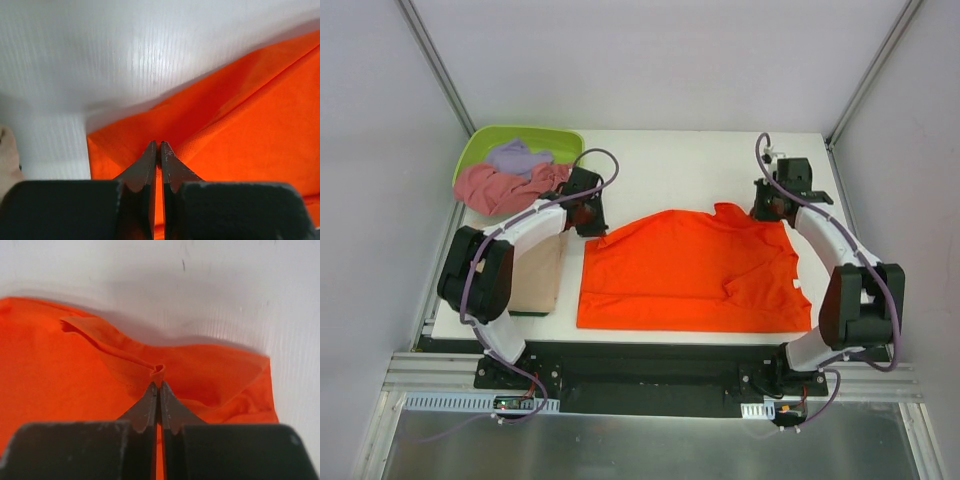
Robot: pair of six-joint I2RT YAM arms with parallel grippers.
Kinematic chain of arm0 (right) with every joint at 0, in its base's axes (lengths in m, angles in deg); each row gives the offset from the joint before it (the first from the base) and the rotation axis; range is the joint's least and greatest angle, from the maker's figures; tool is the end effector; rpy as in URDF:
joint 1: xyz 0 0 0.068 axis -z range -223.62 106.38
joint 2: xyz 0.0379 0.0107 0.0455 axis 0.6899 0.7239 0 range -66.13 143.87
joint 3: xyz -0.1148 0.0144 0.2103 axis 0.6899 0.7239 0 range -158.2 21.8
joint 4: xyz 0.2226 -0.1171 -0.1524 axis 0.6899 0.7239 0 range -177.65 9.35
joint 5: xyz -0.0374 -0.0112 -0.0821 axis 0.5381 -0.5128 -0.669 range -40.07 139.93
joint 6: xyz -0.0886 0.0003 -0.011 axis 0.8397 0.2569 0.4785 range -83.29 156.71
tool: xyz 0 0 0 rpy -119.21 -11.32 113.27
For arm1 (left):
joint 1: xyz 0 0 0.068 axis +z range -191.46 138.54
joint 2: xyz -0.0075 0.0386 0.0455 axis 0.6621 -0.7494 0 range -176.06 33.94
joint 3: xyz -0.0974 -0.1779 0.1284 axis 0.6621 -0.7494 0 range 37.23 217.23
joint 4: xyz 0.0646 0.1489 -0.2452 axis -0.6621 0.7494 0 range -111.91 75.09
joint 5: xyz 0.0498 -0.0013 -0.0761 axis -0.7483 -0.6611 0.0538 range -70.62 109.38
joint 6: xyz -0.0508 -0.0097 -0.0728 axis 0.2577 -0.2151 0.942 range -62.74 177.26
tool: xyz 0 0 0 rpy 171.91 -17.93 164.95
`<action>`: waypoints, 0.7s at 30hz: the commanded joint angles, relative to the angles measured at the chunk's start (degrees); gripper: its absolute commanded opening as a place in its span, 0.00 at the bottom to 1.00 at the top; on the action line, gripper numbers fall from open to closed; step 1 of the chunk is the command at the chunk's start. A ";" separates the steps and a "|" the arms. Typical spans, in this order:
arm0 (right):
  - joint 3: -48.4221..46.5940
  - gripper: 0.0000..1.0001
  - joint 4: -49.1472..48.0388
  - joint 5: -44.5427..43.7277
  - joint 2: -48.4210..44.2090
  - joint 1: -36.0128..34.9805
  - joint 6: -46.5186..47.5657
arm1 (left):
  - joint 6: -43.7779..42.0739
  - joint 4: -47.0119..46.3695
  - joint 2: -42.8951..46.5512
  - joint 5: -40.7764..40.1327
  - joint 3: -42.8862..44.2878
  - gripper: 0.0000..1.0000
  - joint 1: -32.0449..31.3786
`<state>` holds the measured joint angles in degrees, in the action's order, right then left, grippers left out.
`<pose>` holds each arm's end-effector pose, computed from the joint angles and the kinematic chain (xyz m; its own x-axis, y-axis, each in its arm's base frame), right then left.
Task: Fold and stack the t-shirts
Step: Grap the side of the flattened tshirt furthest away from the robot with both arms, then fold the other side of the tshirt into a rectangle
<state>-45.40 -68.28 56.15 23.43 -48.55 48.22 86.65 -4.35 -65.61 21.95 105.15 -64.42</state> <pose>0.4117 0.0441 0.1908 -0.6168 -0.2523 -0.7456 -0.2950 0.9523 -0.0782 0.3925 -0.1703 0.1285 -0.8118 -0.1885 -0.5527 0.0211 0.9364 -0.3503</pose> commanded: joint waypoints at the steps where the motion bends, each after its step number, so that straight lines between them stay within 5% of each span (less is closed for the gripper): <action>1: 7.50 0.01 1.72 -1.91 -8.68 -0.34 -0.17 | 1.72 -2.62 8.04 -1.86 -7.17 0.00 -1.12; 21: 20.96 0.01 9.89 -11.23 -30.67 0.01 -4.30 | 3.40 -6.75 21.32 -1.51 -20.63 0.00 -1.21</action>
<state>-26.25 -60.19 46.58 -4.64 -48.62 45.79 88.97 -9.75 -47.36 20.75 85.83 -65.49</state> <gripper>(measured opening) 0.018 0.010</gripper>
